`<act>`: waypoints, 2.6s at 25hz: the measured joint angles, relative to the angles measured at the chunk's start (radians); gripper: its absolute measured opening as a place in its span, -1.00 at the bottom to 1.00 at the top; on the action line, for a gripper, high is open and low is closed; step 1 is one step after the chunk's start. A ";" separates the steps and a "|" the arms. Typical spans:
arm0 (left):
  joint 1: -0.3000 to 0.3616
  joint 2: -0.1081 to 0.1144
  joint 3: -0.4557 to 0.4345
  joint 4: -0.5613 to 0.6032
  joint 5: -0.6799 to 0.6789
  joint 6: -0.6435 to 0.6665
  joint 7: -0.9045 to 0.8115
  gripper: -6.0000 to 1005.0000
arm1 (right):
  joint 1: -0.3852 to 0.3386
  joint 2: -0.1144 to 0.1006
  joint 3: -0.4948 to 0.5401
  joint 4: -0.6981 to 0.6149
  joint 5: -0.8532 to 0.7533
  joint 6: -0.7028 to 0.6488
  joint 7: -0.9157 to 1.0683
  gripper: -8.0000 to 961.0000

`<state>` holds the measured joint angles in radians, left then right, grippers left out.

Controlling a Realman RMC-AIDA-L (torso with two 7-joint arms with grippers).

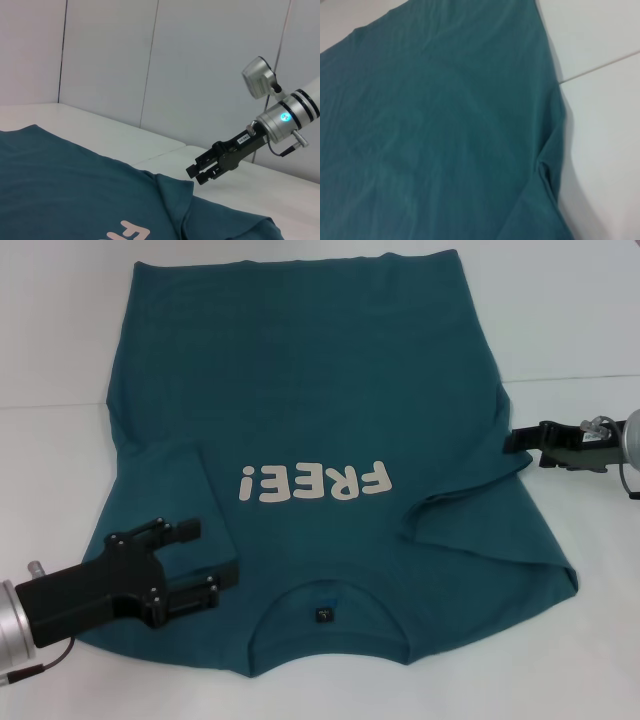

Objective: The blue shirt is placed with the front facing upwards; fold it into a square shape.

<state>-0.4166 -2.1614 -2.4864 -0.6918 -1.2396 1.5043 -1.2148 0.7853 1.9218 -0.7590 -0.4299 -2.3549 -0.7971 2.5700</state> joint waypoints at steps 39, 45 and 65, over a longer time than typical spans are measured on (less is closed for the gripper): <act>0.007 0.001 -0.008 0.009 0.000 -0.001 0.011 0.64 | 0.016 0.052 -0.018 -0.033 -0.004 0.043 -0.053 -0.96; 0.008 0.002 -0.008 0.005 -0.001 0.001 0.011 0.64 | -0.003 -0.001 -0.015 -0.005 -0.010 0.033 0.001 -0.93; -0.002 0.000 -0.008 0.009 -0.002 -0.004 0.011 0.64 | 0.043 0.034 -0.035 0.072 -0.017 0.139 -0.002 0.62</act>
<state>-0.4183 -2.1614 -2.4942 -0.6826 -1.2411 1.5001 -1.2041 0.8280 1.9557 -0.7943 -0.3577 -2.3716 -0.6578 2.5685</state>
